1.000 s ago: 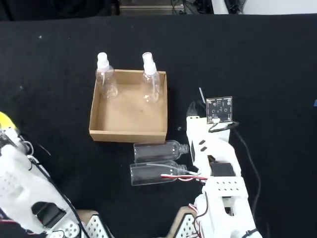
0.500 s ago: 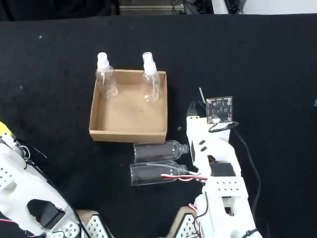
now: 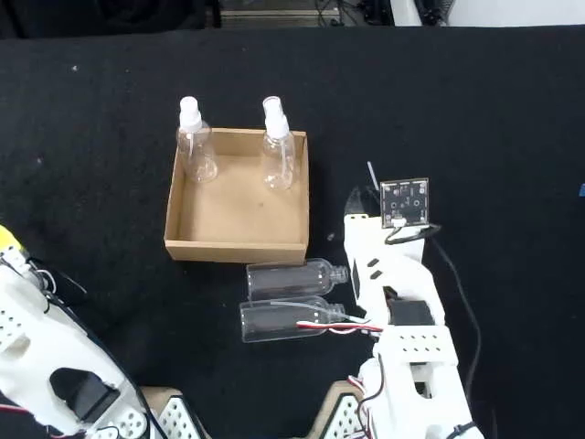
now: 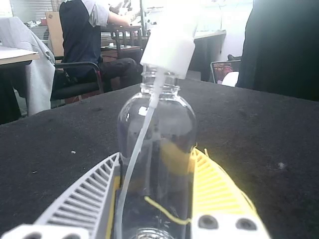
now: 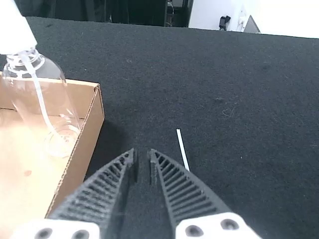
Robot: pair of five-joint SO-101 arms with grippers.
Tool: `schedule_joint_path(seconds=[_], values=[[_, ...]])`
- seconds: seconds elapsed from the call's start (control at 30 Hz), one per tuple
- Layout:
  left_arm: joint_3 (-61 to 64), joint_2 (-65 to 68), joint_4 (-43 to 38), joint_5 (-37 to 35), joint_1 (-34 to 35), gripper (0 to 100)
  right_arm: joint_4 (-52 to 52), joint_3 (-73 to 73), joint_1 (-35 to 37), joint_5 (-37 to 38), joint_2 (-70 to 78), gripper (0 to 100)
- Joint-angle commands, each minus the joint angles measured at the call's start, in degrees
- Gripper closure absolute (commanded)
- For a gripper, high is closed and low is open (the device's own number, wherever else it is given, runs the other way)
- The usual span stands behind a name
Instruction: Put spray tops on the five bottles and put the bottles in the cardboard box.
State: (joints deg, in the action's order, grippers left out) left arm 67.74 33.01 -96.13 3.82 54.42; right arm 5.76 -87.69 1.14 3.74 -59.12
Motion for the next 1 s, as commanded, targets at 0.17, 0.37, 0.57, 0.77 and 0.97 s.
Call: schedule_joint_path(seconds=[0.17, 0.37, 0.57, 0.77, 0.97], values=[[0.48, -0.26, -1.14, -6.59, 3.47, 72, -1.49, 3.56, -0.35, 0.62, 0.31, 97.3], [0.48, -0.79, -1.14, -6.59, 5.05, 72, -1.49, 3.56, -0.35, 0.62, 0.31, 97.3], [0.40, -0.88, -1.41, -6.59, 4.62, 72, -1.49, 3.56, -0.35, 0.62, 0.31, 97.3], [-0.04, -0.97, -1.41, -6.59, 4.62, 72, -1.49, 3.56, -0.35, 0.62, 0.31, 97.3], [1.71, -5.36, -1.23, -6.59, 4.18, 72, -1.49, 3.56, -0.35, 0.62, 0.31, 97.3]])
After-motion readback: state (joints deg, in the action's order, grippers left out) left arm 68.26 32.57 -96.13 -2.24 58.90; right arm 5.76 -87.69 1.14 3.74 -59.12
